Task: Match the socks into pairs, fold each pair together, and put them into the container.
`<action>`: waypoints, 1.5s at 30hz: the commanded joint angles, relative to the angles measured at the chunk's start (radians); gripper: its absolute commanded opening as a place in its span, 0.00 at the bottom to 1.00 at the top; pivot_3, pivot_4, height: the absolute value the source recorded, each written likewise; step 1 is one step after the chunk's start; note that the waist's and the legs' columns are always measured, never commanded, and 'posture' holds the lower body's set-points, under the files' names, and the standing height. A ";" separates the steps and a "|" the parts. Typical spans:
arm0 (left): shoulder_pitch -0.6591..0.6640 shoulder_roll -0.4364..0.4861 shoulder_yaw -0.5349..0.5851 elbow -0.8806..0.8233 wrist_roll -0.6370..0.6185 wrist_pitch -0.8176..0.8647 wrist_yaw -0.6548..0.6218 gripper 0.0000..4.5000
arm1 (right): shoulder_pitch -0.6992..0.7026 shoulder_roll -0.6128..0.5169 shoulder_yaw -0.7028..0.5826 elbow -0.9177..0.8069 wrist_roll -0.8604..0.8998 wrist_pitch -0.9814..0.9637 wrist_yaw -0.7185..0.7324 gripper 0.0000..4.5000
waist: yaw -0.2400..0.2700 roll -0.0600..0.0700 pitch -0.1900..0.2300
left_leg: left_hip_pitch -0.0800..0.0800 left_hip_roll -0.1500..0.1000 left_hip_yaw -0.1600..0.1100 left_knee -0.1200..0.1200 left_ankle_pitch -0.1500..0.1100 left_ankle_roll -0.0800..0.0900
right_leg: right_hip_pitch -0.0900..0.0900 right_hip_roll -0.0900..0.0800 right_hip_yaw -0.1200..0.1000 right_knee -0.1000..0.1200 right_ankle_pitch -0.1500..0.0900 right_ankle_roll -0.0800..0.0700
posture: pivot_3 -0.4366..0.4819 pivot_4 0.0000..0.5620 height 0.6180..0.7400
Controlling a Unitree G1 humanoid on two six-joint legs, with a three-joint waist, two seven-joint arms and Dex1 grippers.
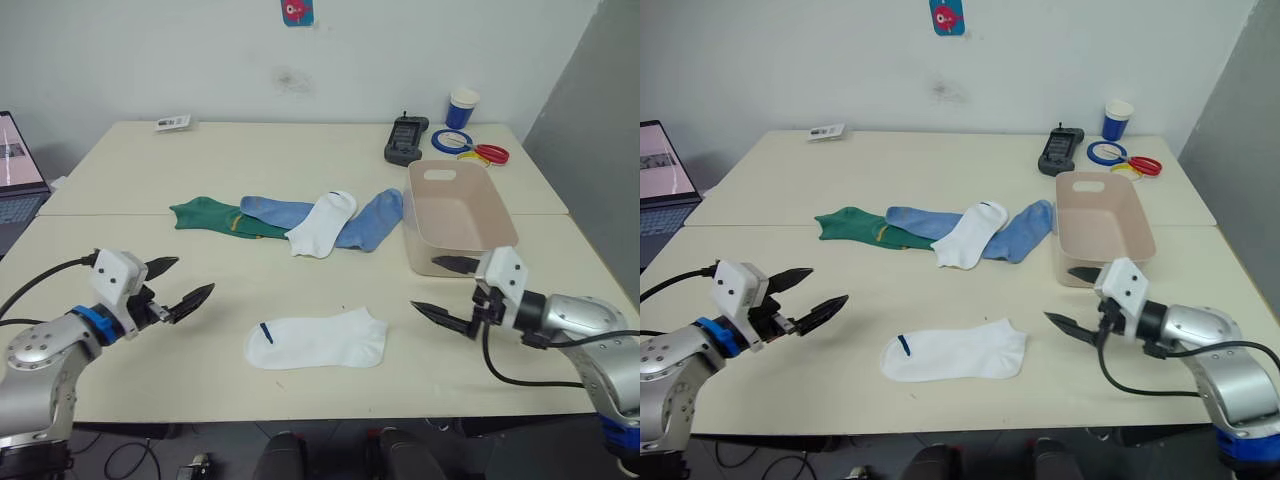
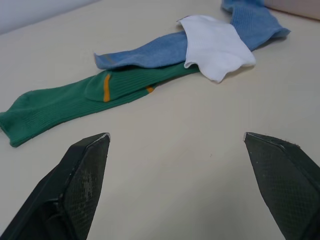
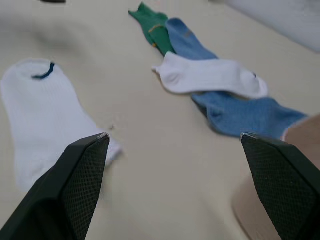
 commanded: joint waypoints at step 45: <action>-0.480 -0.217 -0.449 0.330 0.352 -0.301 -0.001 0.01 | -0.248 0.212 0.219 0.049 -0.222 0.108 -0.187 1.00 | -0.002 -0.001 0.000 | -0.002 -0.002 0.001 0.001 0.001 -0.002 | 0.000 0.001 -0.001 0.000 0.003 -0.004 | 0.48 0.27 1.00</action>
